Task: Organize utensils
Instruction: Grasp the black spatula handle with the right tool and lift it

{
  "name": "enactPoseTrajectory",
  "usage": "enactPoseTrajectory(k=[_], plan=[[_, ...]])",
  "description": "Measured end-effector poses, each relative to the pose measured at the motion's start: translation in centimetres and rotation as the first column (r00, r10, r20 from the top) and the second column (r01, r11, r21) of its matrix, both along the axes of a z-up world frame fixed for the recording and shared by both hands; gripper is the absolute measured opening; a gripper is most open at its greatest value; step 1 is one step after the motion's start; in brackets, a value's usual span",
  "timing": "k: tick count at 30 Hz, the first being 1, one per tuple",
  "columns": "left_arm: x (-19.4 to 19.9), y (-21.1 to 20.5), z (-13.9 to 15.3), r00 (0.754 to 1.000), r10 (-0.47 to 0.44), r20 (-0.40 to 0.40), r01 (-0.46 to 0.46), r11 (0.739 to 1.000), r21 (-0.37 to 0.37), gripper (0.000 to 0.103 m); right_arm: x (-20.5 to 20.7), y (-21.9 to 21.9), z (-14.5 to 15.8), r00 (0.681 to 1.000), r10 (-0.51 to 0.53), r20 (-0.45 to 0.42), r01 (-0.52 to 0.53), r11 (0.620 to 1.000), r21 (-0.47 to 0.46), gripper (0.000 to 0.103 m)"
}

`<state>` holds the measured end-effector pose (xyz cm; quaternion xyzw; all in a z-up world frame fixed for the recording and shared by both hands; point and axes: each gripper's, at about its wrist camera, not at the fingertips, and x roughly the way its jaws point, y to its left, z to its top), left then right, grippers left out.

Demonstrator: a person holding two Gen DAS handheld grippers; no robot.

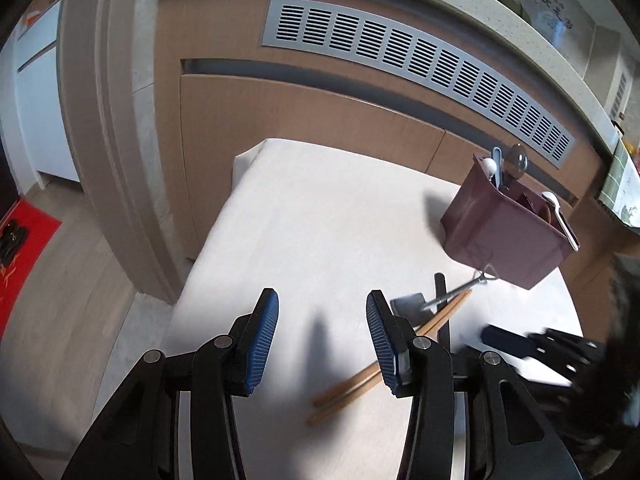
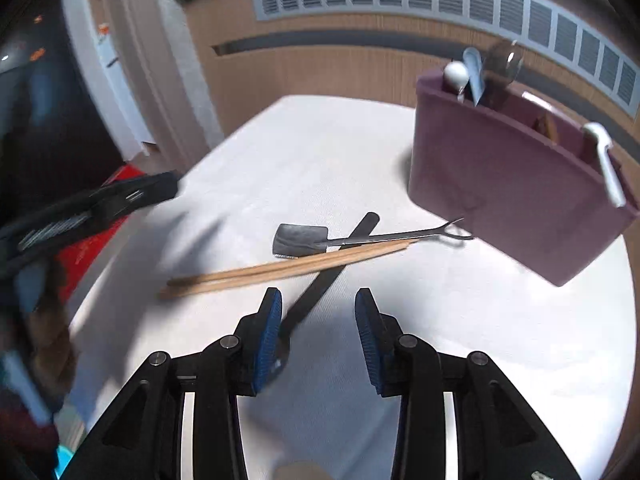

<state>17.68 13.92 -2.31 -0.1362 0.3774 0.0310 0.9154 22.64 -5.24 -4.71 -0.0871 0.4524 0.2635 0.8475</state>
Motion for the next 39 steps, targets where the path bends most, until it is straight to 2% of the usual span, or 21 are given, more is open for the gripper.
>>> enactPoseTrajectory(k=[4, 7, 10, 12, 14, 17, 20, 24, 27, 33, 36, 39], plan=[[0.4, 0.1, -1.2, 0.999, -0.031, -0.026, 0.031, 0.999, -0.030, 0.047, 1.2, 2.1, -2.1, 0.999, -0.035, -0.035, 0.033, 0.998, -0.055, 0.035], [1.1, -0.5, -2.0, 0.996, -0.066, -0.059, 0.063, 0.996, -0.059, 0.047, 0.8, 2.9, -2.7, 1.000, -0.024, 0.019, 0.026, 0.993, -0.117, 0.034], [1.5, -1.5, -2.5, 0.990, -0.116, -0.079, 0.108, 0.990, -0.092, 0.047, 0.3, 2.2, -2.6, 1.000, 0.007, 0.031, -0.003, 0.990, -0.144, 0.023], [1.6, -2.7, -2.7, 0.983, -0.165, -0.086, 0.156, 0.983, -0.100, 0.047, -0.2, 0.5, -2.4, 1.000, 0.007, 0.028, -0.003, 0.990, -0.143, 0.012], [1.9, -4.0, -3.0, 0.972, -0.211, -0.101, 0.202, 0.975, -0.091, 0.047, -0.5, -1.6, -2.3, 1.000, -0.018, 0.020, 0.021, 0.991, -0.135, 0.010], [2.2, -6.3, -3.5, 0.953, -0.274, -0.132, 0.269, 0.962, -0.053, 0.047, -1.5, -5.6, -2.1, 0.996, -0.084, 0.006, 0.084, 0.990, -0.117, 0.010], [2.5, -7.7, -3.6, 0.939, -0.312, -0.143, 0.308, 0.950, -0.049, 0.047, -2.1, -9.6, -2.1, 0.987, -0.162, 0.003, 0.161, 0.981, -0.108, 0.010], [3.1, -8.5, -3.5, 0.936, -0.314, -0.158, 0.312, 0.949, -0.039, 0.047, -2.7, -14.4, -2.1, 0.963, -0.269, -0.015, 0.268, 0.961, -0.067, 0.010], [3.1, -8.8, -3.5, 0.938, -0.301, -0.173, 0.303, 0.953, -0.012, 0.047, -3.3, -16.6, -2.1, 0.955, -0.297, -0.028, 0.296, 0.955, -0.022, 0.010], [0.9, -10.0, -3.5, 0.921, -0.338, -0.195, 0.347, 0.938, 0.015, 0.047, -3.9, -16.3, -2.3, 0.960, -0.281, -0.004, 0.281, 0.960, 0.000, 0.015], [-0.3, -10.9, -3.4, 0.900, -0.386, -0.203, 0.390, 0.921, -0.023, 0.048, -3.9, -16.1, -2.4, 0.961, -0.276, -0.005, 0.276, 0.961, 0.015, 0.019], [-1.0, -11.9, -3.6, 0.854, -0.465, -0.234, 0.458, 0.885, -0.089, 0.048, -4.0, -16.3, -2.5, 0.962, -0.275, -0.004, 0.275, 0.961, 0.022, 0.019]])
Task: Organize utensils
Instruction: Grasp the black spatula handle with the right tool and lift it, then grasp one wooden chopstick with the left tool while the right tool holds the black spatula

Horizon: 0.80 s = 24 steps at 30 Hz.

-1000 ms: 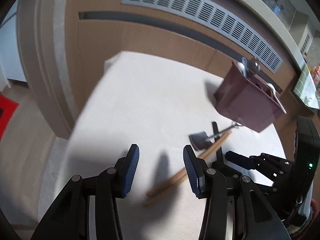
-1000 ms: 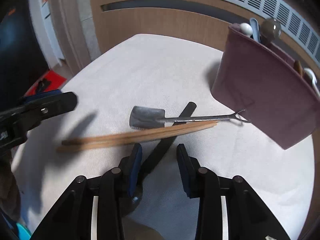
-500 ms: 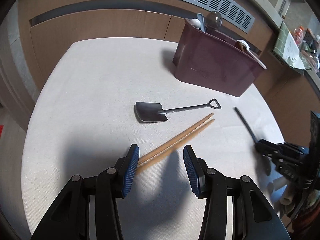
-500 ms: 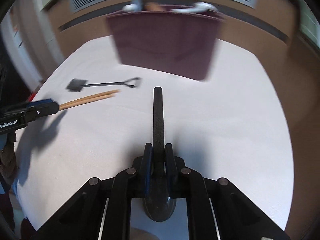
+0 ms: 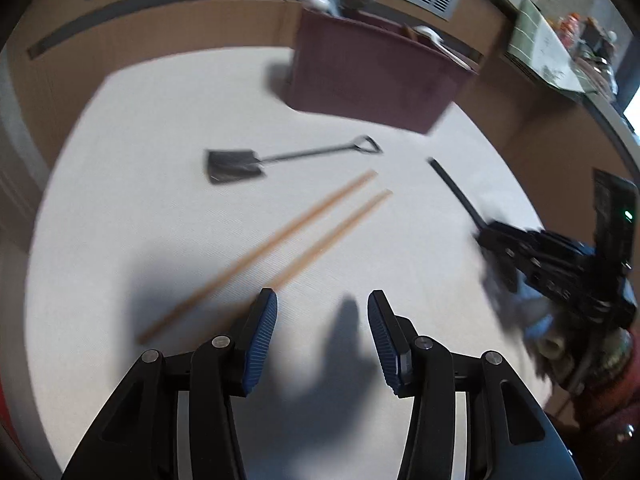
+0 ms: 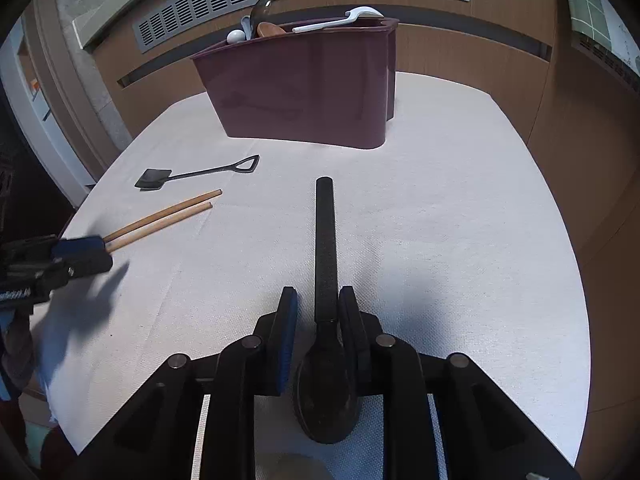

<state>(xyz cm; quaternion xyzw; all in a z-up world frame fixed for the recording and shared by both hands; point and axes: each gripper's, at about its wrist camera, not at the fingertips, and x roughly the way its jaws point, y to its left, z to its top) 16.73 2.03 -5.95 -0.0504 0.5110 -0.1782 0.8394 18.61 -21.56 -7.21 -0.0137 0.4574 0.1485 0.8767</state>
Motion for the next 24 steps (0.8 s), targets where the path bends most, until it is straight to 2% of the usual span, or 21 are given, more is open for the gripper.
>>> enactPoseTrajectory(k=[3, 8, 15, 22, 24], plan=[[-0.6, -0.7, 0.2, 0.999, -0.033, 0.005, 0.033, 0.999, 0.021, 0.048, -0.3, -0.5, 0.0, 1.000, 0.000, 0.006, 0.000, 1.000, 0.012, 0.019], [-0.1, 0.2, 1.2, 0.999, 0.002, 0.050, -0.004, 0.999, 0.054, 0.048, -0.5, -0.7, -0.1, 1.000, -0.003, 0.013, 0.003, 1.000, 0.022, 0.019], [0.7, 0.4, -0.4, 1.000, -0.022, 0.013, 0.020, 0.987, 0.159, 0.048, -0.5, -0.5, -0.1, 1.000, -0.002, 0.020, 0.002, 1.000, 0.021, 0.020], [0.6, 2.1, -0.5, 1.000, 0.004, 0.012, -0.006, 0.979, 0.206, 0.048, -0.7, -0.3, 0.0, 1.000, 0.006, 0.023, -0.006, 1.000, 0.012, 0.022], [0.3, 3.2, -0.4, 1.000, 0.013, 0.002, -0.013, 0.983, 0.181, 0.048, -0.7, -0.2, -0.1, 1.000, 0.009, 0.024, -0.009, 1.000, 0.009, 0.023]])
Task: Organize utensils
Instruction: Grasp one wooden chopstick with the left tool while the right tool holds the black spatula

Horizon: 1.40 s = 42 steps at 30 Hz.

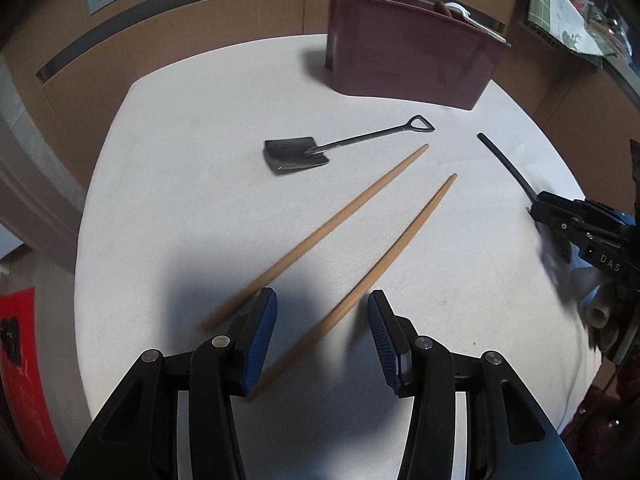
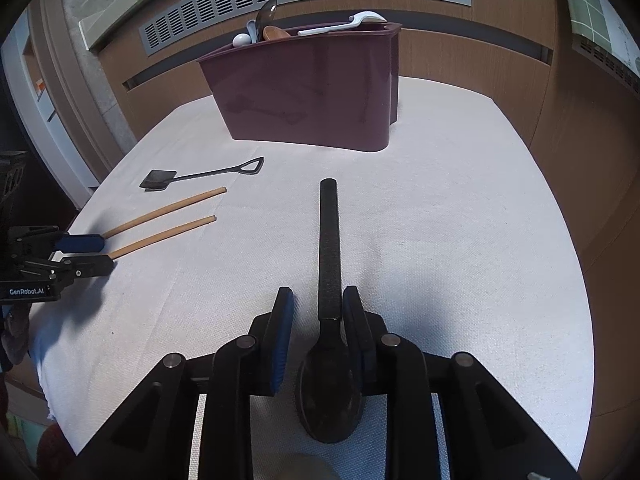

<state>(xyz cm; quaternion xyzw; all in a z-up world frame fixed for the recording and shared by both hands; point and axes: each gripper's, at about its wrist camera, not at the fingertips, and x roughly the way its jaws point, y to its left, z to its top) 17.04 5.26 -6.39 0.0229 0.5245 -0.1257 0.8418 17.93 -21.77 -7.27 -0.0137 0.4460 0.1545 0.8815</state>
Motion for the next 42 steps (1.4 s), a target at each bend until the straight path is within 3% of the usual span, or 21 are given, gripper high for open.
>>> enactPoseTrajectory(k=[4, 9, 16, 20, 23, 25, 27, 31, 34, 36, 42], plan=[[-1.5, 0.4, 0.1, 0.999, -0.028, -0.039, 0.025, 0.996, -0.089, 0.048, -0.1, 0.2, 0.0, 1.000, 0.007, 0.003, -0.007, 1.000, -0.009, 0.026], [-3.5, -2.7, 0.3, 0.990, -0.127, -0.066, 0.118, 0.984, -0.134, 0.049, -0.1, 0.5, 0.0, 1.000, 0.015, 0.006, -0.015, 1.000, -0.023, 0.028], [-1.7, -6.9, 0.3, 0.988, -0.155, 0.008, 0.155, 0.988, -0.026, 0.049, -0.2, 0.9, 0.0, 0.999, 0.032, 0.007, -0.031, 0.999, -0.042, 0.034], [-0.7, -7.3, 0.3, 0.988, -0.154, 0.011, 0.154, 0.988, -0.019, 0.048, -0.2, 1.0, 0.1, 0.994, 0.087, -0.059, -0.086, 0.996, 0.026, 0.062], [-0.7, -7.5, 0.0, 0.988, -0.154, 0.025, 0.154, 0.988, -0.019, 0.049, 0.2, 1.5, 0.2, 0.986, 0.142, -0.091, -0.142, 0.990, 0.012, 0.067], [-0.9, -7.3, -0.2, 0.987, -0.155, 0.042, 0.157, 0.987, -0.029, 0.051, 0.5, 2.0, 0.2, 0.983, 0.165, -0.084, -0.168, 0.985, -0.038, 0.058], [-1.0, -7.1, -0.3, 0.985, -0.161, 0.054, 0.163, 0.986, -0.037, 0.051, 1.4, 1.7, 0.2, 0.991, 0.120, -0.067, -0.124, 0.990, -0.065, 0.032], [-0.7, -7.1, -0.3, 0.988, -0.150, 0.038, 0.152, 0.987, -0.058, 0.052, 4.3, 1.1, 0.2, 0.995, 0.072, -0.070, -0.076, 0.995, -0.062, 0.027], [-0.2, -7.3, -0.3, 0.990, -0.140, 0.015, 0.141, 0.987, -0.082, 0.054, 5.5, 2.0, 0.1, 0.996, 0.074, -0.048, -0.079, 0.991, -0.111, 0.023], [0.0, -7.3, -0.3, 0.990, -0.144, 0.007, 0.144, 0.986, -0.089, 0.054, 5.7, 2.9, 0.1, 0.996, 0.083, -0.022, -0.086, 0.982, -0.166, 0.012], [0.6, -7.6, -0.1, 0.987, -0.161, 0.022, 0.162, 0.984, -0.073, 0.048, 4.7, 1.8, 1.0, 0.999, 0.050, 0.018, -0.047, 0.990, -0.135, 0.011]])
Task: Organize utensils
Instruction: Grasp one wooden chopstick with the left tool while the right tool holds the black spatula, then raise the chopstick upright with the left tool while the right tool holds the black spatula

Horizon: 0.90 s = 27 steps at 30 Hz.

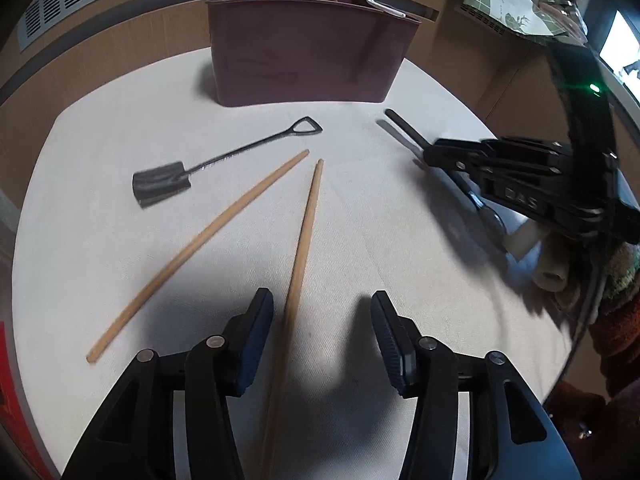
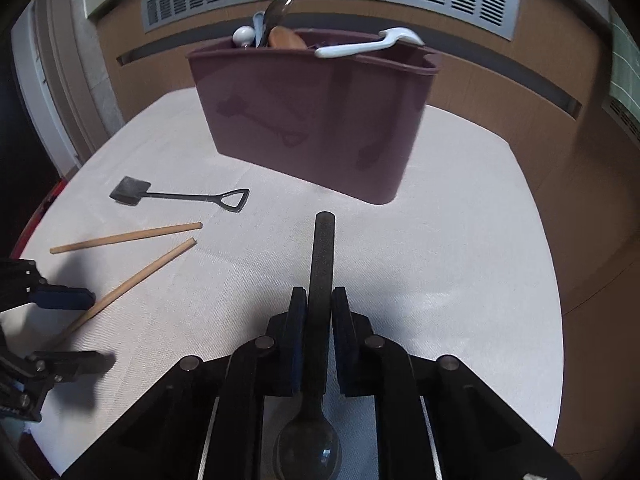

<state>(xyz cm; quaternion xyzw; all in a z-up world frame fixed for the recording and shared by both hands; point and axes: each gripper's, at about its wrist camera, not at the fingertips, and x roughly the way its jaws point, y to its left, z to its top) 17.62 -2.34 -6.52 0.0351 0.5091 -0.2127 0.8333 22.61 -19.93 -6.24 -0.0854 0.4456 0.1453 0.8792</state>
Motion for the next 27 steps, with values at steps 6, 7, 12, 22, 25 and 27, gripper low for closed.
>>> enactPoseTrajectory(k=[6, 7, 12, 22, 25, 27], plan=[[3.3, -1.9, 0.1, 0.999, -0.027, 0.017, 0.025, 0.994, 0.104, 0.020, -1.8, -1.9, 0.7, 0.999, -0.040, 0.013, 0.040, 0.998, 0.039, 0.011], [3.6, -2.2, 0.2, 0.999, -0.034, 0.016, 0.032, 0.993, 0.112, 0.015, -2.0, -2.2, 0.8, 0.999, -0.046, 0.017, 0.045, 0.998, 0.047, 0.011], [3.8, -2.5, 1.5, 0.999, -0.008, 0.050, 0.003, 0.996, 0.086, 0.006, -2.7, -3.7, 1.0, 0.998, -0.057, 0.007, 0.055, 0.992, 0.115, 0.012], [2.0, 1.4, 7.8, 0.950, 0.209, 0.233, -0.156, 0.962, -0.225, 0.006, -3.2, -3.3, -0.5, 0.999, -0.019, -0.043, 0.022, 0.997, 0.069, 0.014], [1.6, 2.7, 8.6, 0.937, 0.253, 0.239, -0.182, 0.941, -0.285, 0.006, -2.4, -2.7, -0.7, 0.999, -0.011, -0.049, 0.013, 0.999, 0.041, 0.015], [1.6, 3.1, 8.8, 0.933, 0.270, 0.236, -0.194, 0.933, -0.302, 0.006, -1.4, -2.1, -0.8, 0.999, -0.006, -0.050, 0.008, 1.000, 0.024, 0.018]])
